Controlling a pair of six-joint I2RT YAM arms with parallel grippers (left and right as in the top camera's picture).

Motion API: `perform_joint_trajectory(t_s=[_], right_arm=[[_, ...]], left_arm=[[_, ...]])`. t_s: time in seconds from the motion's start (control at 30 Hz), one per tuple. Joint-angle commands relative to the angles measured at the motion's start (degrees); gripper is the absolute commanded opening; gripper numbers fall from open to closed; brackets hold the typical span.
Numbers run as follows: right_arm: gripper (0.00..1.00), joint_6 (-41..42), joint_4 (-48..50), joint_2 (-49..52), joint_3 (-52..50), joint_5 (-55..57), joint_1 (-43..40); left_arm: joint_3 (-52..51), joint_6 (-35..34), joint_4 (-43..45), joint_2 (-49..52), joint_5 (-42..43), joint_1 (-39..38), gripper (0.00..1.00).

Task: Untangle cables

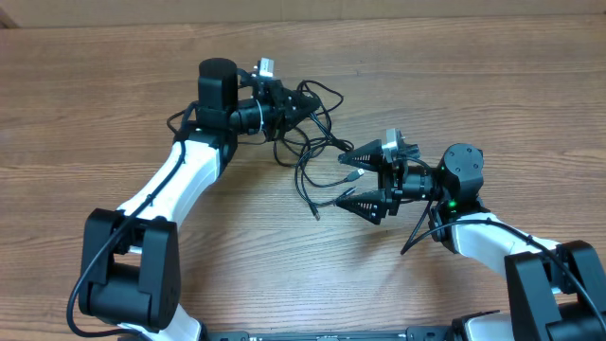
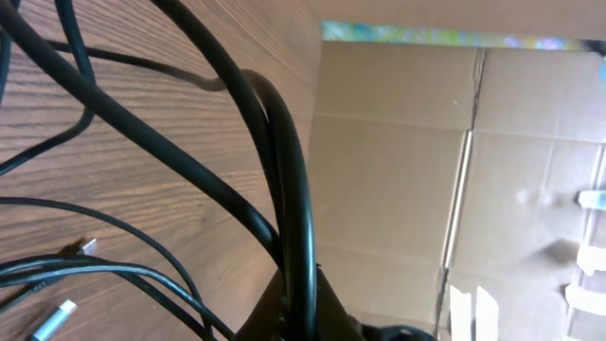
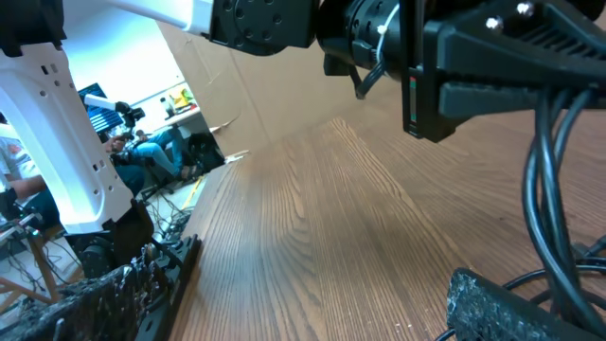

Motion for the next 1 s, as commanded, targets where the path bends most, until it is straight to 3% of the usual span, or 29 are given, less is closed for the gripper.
perform_joint_trajectory(t_s=[0.0, 0.13, 0.37, 0.7, 0.97], right_arm=[[1.0, 0.2, 0.2, -0.5, 0.5, -0.3, -0.1], [1.0, 0.2, 0.1, -0.5, 0.5, -0.1, -0.1], [1.0, 0.2, 0.1, -0.5, 0.5, 1.9, -0.1], [1.0, 0.2, -0.2, -0.5, 0.5, 3.8, -0.1], [1.0, 0.3, -0.6, -0.5, 0.5, 7.3, -0.1]], left_arm=[[0.5, -0.5, 3.3, -0.7, 5.9, 1.1, 0.04], [0.5, -1.6, 16.0, -0.7, 11.2, 1.4, 0.04], [1.1, -13.4, 39.2, -0.7, 16.6, 4.5, 0.04], [10.2, -25.1, 48.1, -0.8, 25.5, 15.8, 0.04], [23.3, -27.2, 44.6, -0.8, 29.1, 18.9, 0.04]])
